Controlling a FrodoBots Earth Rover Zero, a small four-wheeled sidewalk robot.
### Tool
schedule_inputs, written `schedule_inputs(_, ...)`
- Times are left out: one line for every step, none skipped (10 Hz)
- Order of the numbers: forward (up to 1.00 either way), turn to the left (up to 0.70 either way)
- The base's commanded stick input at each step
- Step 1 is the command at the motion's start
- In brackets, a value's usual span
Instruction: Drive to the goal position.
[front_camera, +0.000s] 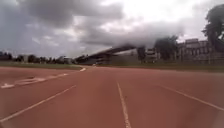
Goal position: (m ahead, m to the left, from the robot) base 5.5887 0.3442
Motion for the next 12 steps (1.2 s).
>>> schedule_inputs(0.45,0.0)
schedule_inputs(0.45,0.0)
schedule_inputs(0.45,0.0)
schedule_inputs(0.45,0.0)
schedule_inputs(0.45,0.0)
schedule_inputs(0.45,0.0)
schedule_inputs(0.45,0.0)
schedule_inputs(0.45,0.0)
schedule_inputs(0.45,0.0)
schedule_inputs(0.45,0.0)
schedule_inputs(0.45,0.0)
schedule_inputs(0.45,0.0)
